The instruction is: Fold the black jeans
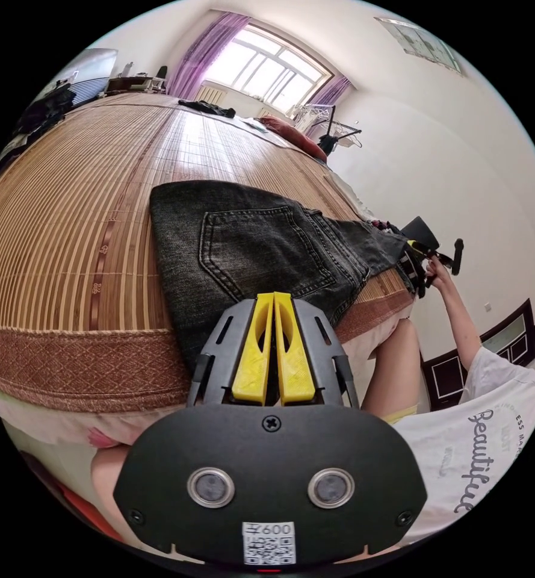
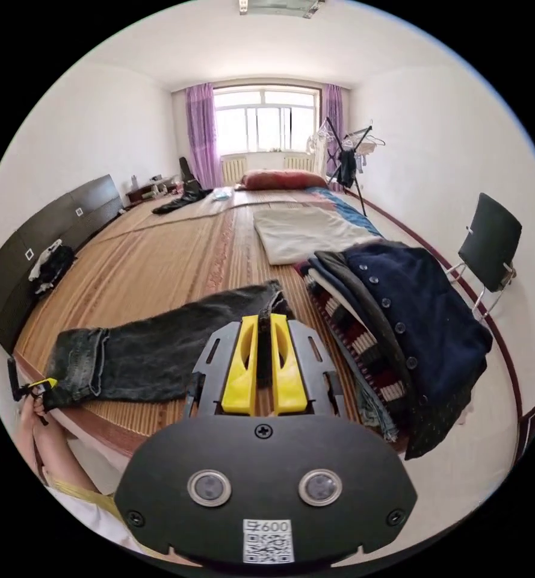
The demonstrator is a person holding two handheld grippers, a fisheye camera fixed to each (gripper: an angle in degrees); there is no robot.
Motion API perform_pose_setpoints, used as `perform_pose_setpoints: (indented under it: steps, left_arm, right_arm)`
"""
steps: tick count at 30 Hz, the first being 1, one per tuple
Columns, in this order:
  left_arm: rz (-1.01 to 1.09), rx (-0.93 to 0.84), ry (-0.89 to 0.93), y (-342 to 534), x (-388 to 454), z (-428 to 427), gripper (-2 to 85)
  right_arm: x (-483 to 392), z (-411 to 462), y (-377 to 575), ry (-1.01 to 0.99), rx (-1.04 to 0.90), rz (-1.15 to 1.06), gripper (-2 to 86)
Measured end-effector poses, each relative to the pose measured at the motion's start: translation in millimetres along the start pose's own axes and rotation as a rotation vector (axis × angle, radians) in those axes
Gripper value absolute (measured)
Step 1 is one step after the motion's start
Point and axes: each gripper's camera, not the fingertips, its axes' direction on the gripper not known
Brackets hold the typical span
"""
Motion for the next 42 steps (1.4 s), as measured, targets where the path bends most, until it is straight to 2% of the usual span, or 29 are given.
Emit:
perform_pose_setpoints:
  steps: [5,12,14,16,18,20,23,25,28,30,33,38,40,42]
  left_arm:
    - [0.023,0.027,-0.003,1,2,-9,0.5]
    - [0.02,-0.025,0.003,-18,2,-44,0.6]
    - [-0.076,0.034,0.035,-14,-15,-72,1.0]
    - [-0.283,0.238,0.042,7,-47,-126,1.9]
    - [-0.386,0.423,0.063,27,-68,-165,3.0]
    - [-0.441,0.48,0.074,33,-85,-192,4.6]
    - [-0.461,0.345,0.044,11,-105,-204,9.0]
    - [-0.453,0.216,0.059,-10,-115,-191,10.8]
    - [-0.454,0.114,0.093,-30,-125,-163,12.6]
    - [-0.457,0.06,0.142,-44,-131,-145,13.6]
    - [-0.473,0.069,0.182,-65,-139,-132,14.0]
    - [-0.447,0.058,0.095,-100,-142,-126,10.4]
    - [-0.369,0.012,0.031,-113,-134,-122,7.0]
    - [-0.234,-0.037,-0.072,-126,-117,-123,4.2]
  right_arm:
    - [-97,-42,-34,-0.31,0.173,-0.111,-0.7]
    - [-285,-63,-10,-0.742,0.167,-0.413,-0.8]
    - [-344,-59,17,-0.887,0.113,-0.463,-0.9]
    - [-383,-49,40,-0.925,0.043,-0.479,-0.9]
    - [-413,-34,68,-0.927,-0.024,-0.45,-0.9]
    - [-449,-13,106,-0.928,-0.164,-0.465,-0.9]
    - [-472,-4,139,-0.956,-0.234,-0.468,-0.9]
    - [-478,-4,150,-0.938,-0.238,-0.467,-0.8]
    - [-479,-4,155,-0.976,-0.256,-0.399,-0.9]
    - [-480,-7,157,-0.998,-0.267,-0.379,-0.9]
    - [-485,-14,162,-1.02,-0.279,-0.385,-0.8]
    - [-505,-30,177,-1.195,-0.359,-0.459,-0.8]
    - [-501,-42,179,-1.181,-0.309,-0.459,-0.8]
    - [-492,-54,177,-1.078,-0.229,-0.441,-0.8]
